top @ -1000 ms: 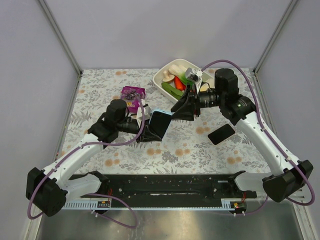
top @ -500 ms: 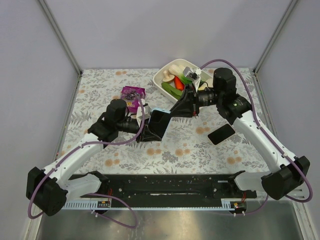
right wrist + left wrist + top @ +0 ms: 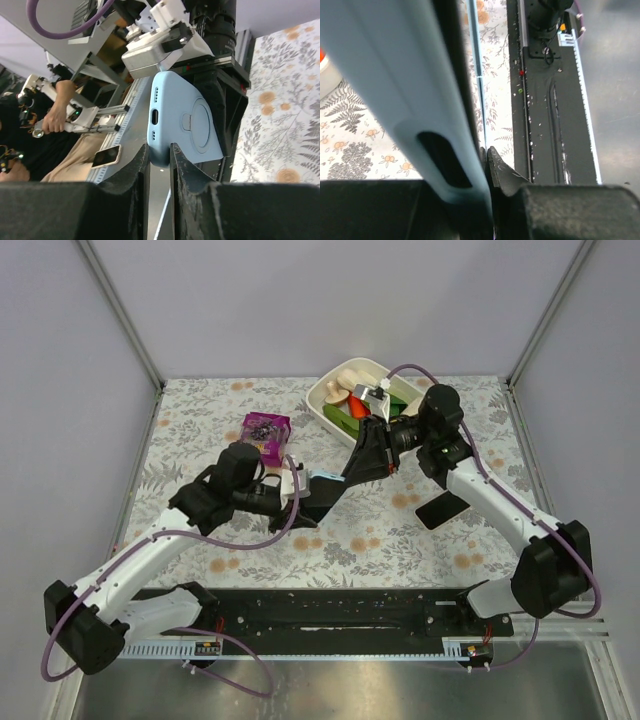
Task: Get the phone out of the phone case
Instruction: Remove the phone case from the phone.
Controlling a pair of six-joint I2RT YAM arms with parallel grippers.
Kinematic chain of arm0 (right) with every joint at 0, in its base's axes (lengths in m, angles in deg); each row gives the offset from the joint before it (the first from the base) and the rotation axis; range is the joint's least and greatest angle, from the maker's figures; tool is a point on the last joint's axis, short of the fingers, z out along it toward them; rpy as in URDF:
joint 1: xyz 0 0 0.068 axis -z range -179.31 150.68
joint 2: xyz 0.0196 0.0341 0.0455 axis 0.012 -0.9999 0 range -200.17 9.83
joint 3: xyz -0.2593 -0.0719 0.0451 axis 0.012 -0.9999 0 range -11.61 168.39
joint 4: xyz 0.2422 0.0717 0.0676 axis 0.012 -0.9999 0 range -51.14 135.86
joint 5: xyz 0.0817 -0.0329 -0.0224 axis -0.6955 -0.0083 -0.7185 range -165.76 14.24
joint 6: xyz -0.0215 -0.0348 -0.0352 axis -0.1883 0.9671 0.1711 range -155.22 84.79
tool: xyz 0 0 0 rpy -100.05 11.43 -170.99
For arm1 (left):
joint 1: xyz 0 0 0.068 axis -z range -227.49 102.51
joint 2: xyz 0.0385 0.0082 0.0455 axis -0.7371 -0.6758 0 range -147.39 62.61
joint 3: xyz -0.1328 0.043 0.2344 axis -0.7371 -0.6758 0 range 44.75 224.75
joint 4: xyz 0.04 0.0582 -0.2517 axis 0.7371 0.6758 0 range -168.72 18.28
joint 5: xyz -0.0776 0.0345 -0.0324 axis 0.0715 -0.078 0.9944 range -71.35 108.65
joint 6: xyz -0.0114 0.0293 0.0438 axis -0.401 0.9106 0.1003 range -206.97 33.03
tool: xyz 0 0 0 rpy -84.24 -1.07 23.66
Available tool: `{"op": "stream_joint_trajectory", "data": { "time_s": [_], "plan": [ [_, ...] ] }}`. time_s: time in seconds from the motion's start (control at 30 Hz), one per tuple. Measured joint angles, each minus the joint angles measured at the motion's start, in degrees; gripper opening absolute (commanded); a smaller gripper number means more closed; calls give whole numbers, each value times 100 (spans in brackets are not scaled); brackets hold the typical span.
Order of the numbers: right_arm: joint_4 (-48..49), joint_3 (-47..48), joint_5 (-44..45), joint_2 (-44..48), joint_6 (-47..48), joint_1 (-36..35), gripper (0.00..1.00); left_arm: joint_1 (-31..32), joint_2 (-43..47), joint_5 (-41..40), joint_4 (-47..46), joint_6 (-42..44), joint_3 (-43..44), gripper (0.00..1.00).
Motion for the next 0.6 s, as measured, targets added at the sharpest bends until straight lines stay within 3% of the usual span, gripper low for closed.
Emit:
{"op": "stream_joint_trajectory", "data": {
  "time_s": [0.27,0.6],
  "plan": [
    [1484,-85,-417,-334,-1333,-7,0,417,131,-1040,619,568,299,0],
    [2000,-85,-420,-546,-1847,-13,0,654,219,-1836,962,741,459,0]
  ]
}}
